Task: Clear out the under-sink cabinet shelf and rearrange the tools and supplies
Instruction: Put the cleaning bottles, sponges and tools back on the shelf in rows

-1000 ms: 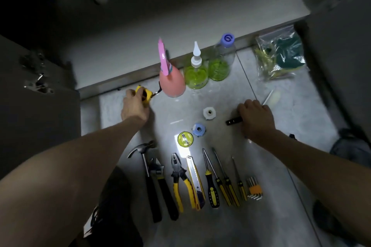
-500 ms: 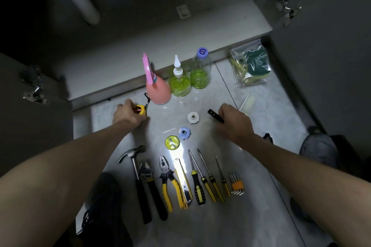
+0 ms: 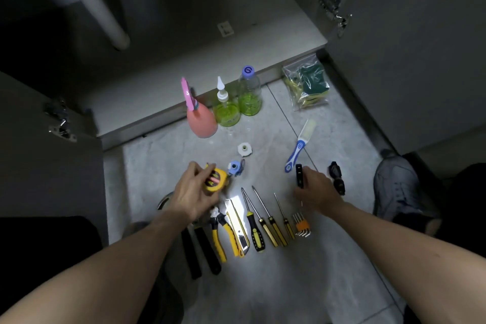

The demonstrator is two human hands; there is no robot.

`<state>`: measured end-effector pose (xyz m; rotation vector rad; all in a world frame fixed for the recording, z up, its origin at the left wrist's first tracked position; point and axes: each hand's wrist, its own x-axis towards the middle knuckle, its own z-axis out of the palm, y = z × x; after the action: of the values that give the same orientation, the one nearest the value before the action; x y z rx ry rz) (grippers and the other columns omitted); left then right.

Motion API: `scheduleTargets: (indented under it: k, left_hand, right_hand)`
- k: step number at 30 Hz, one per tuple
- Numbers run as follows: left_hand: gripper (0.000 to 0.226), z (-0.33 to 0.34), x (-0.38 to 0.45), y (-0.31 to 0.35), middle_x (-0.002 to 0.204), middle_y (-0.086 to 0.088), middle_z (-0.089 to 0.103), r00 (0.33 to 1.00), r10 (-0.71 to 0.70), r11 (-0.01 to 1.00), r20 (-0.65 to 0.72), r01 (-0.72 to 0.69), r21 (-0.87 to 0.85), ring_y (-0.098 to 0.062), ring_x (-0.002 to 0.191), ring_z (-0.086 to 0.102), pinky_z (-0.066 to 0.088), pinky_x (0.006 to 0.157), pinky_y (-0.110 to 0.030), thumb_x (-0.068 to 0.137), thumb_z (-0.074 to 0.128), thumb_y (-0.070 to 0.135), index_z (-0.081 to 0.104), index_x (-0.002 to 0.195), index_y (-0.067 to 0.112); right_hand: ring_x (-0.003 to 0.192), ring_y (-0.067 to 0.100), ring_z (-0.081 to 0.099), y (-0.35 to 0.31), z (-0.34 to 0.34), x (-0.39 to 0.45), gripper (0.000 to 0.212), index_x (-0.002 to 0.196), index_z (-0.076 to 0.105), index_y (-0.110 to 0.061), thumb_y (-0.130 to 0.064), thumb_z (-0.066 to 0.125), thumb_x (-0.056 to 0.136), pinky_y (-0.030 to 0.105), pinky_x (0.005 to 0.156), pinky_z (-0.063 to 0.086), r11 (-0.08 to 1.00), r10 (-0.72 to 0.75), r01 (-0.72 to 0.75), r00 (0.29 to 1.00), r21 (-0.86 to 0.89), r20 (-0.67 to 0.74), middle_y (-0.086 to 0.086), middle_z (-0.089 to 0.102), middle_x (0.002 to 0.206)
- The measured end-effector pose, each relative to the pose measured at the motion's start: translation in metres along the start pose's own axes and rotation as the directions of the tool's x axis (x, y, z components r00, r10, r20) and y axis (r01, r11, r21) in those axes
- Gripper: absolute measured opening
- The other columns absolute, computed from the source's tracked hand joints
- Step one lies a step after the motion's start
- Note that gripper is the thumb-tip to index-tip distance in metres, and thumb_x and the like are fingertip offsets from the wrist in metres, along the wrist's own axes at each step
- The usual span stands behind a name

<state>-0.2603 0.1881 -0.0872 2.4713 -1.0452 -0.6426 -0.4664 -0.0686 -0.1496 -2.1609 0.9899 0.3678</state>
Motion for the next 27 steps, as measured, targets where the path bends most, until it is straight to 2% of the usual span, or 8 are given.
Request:
scheduleTargets:
  k: [5,8,12,17,20,23,25,27]
  left_hand:
    - [0.067,0.046,0.014,0.046,0.119,-0.003,0.045,0.942,0.245,0.966,0.228,-0.257,0.025,-0.021,0.105,0.052,0.043,0.086,-0.026,0.081,0.073,0.027,0.048,0.143,0.018]
    - [0.065,0.081,0.036,0.066,0.119,-0.003,0.044,0.924,0.269,0.955,0.272,-0.292,0.047,-0.023,0.105,0.051,0.039,0.080,-0.025,0.083,0.073,0.027,0.045,0.141,0.023]
    - [0.065,0.110,0.065,0.076,0.123,-0.005,0.043,0.925,0.218,0.954,0.311,-0.268,0.130,-0.028,0.110,0.049,0.049,0.086,-0.037,0.084,0.070,0.022,0.042,0.143,0.025]
    - [0.072,0.123,0.083,0.071,0.130,-0.005,0.042,0.909,0.198,0.929,0.366,-0.293,0.226,-0.030,0.113,0.046,0.050,0.085,-0.040,0.079,0.068,0.010,0.040,0.144,0.027]
    - [0.075,0.125,0.085,0.069,0.133,-0.005,0.042,0.904,0.210,0.919,0.371,-0.312,0.241,-0.030,0.113,0.047,0.050,0.087,-0.041,0.077,0.068,0.009,0.039,0.144,0.027]
    - [0.077,0.123,0.084,0.070,0.135,-0.005,0.042,0.904,0.221,0.915,0.367,-0.323,0.243,-0.030,0.113,0.048,0.051,0.087,-0.041,0.078,0.068,0.009,0.037,0.146,0.026]
    - [0.079,0.119,0.081,0.071,0.140,-0.005,0.041,0.905,0.226,0.922,0.360,-0.317,0.220,-0.029,0.118,0.046,0.050,0.088,-0.040,0.078,0.067,0.007,0.035,0.149,0.023]
    - [0.077,0.112,0.076,0.071,0.142,-0.006,0.042,0.909,0.247,0.932,0.334,-0.317,0.173,-0.028,0.123,0.044,0.050,0.089,-0.040,0.079,0.066,0.006,0.036,0.150,0.021]
  right_hand:
    - [0.066,0.017,0.058,0.030,0.007,-0.023,0.028,0.075,0.044,-0.024,-0.041,0.056,0.093,0.032,0.053,0.038,0.995,0.097,-0.096,0.995,0.028,-0.034,-0.004,0.058,0.069]
    - [0.062,0.008,0.053,0.043,0.011,-0.034,0.034,0.072,0.044,-0.026,-0.046,0.053,0.098,0.028,0.049,0.029,0.987,0.140,-0.129,0.982,0.093,-0.129,-0.006,0.056,0.066]
    - [0.066,0.013,0.059,0.051,0.010,-0.038,0.032,0.068,0.051,-0.022,-0.040,0.062,0.092,0.028,0.053,0.036,0.937,0.248,-0.178,0.945,0.299,-0.213,-0.002,0.061,0.068]
    - [0.066,0.020,0.062,0.044,0.006,-0.026,0.013,0.076,0.070,-0.002,-0.012,0.077,0.081,0.030,0.062,0.050,0.626,0.419,-0.257,0.907,0.736,-0.040,0.014,0.070,0.070]
    - [0.070,0.023,0.063,0.040,0.007,-0.023,0.011,0.087,0.074,0.000,0.008,0.075,0.079,0.027,0.062,0.054,0.486,0.423,-0.249,0.906,0.838,0.024,0.014,0.070,0.076]
    - [0.090,0.024,0.067,0.045,0.013,-0.022,0.022,0.093,0.074,-0.010,0.008,0.071,0.081,0.035,0.082,0.056,0.584,0.445,-0.291,0.895,0.758,0.001,0.010,0.072,0.094]
    - [0.100,0.023,0.066,0.053,0.015,-0.025,0.024,0.103,0.071,-0.021,-0.006,0.070,0.085,0.035,0.088,0.054,0.793,0.414,-0.350,0.910,0.499,-0.020,0.002,0.070,0.106]
    - [0.102,0.025,0.065,0.056,0.015,-0.030,0.025,0.113,0.068,-0.027,-0.018,0.065,0.090,0.030,0.078,0.047,0.931,0.340,-0.334,0.940,0.146,-0.018,-0.001,0.068,0.110]
